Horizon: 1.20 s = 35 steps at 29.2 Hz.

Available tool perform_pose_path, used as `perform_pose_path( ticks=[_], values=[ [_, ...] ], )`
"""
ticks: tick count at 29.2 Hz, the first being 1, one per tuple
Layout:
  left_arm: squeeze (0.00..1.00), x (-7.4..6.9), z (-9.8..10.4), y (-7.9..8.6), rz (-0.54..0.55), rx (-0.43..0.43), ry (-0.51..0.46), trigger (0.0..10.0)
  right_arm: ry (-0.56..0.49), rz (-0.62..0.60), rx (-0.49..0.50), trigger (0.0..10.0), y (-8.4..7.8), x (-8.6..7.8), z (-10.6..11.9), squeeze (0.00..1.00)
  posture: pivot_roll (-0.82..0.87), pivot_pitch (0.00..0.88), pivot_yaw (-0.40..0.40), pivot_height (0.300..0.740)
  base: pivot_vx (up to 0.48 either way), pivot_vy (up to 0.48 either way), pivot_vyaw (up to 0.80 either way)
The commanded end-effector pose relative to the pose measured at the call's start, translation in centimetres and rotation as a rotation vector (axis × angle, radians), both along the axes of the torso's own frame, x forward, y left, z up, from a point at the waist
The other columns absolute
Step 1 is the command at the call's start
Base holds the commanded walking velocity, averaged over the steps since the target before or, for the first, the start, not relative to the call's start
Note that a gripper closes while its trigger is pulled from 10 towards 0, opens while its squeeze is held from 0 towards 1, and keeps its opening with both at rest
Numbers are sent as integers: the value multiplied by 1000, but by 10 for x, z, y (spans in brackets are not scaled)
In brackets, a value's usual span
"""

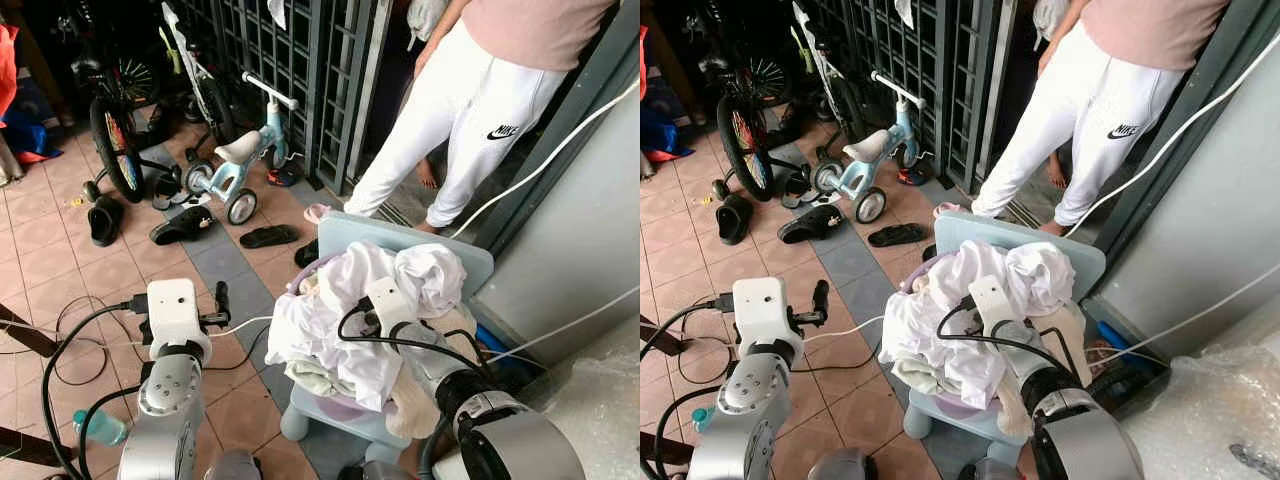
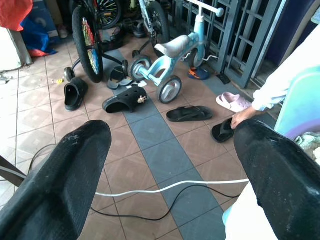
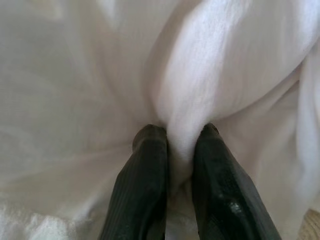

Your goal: Clothes washing

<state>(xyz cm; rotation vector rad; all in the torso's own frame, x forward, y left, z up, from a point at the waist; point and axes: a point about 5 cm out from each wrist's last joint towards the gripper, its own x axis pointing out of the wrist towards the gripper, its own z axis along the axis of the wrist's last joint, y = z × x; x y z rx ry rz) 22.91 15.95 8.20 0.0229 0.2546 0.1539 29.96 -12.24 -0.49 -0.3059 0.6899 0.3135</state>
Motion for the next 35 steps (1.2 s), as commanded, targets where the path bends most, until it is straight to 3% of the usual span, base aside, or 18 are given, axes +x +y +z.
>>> perform_pose_path(
  ticks=[1,14,20,25,29,32,35],
  values=[
    [0,4,1,-2,-1,4,-12,10000,-2,-11,6,0,-3,3,2,0,135,0,-63,740,0,0,0],
    [0,10,0,-5,-3,0,-27,10000,-30,-25,7,0,-6,7,6,0,111,0,-65,740,0,0,0],
    [0,18,1,-11,-17,-3,-52,10000,-165,-20,87,0,-5,20,25,0,86,0,-65,740,0,0,0],
    [0,24,0,-15,-26,-11,-58,10000,-344,-19,241,0,-2,22,49,0,68,0,-59,740,0,0,0],
    [0,26,0,-16,-35,-14,-64,10000,-453,-28,306,0,4,22,68,0,61,0,-57,740,0,0,0],
    [0,32,2,-17,-40,-17,-80,10000,-575,-11,365,0,11,18,95,0,47,0,-54,740,0,0,0],
    [0,34,3,-20,-50,-29,-97,10000,-637,-25,389,0,9,13,110,0,32,0,-49,740,0,0,0]
  ],
)
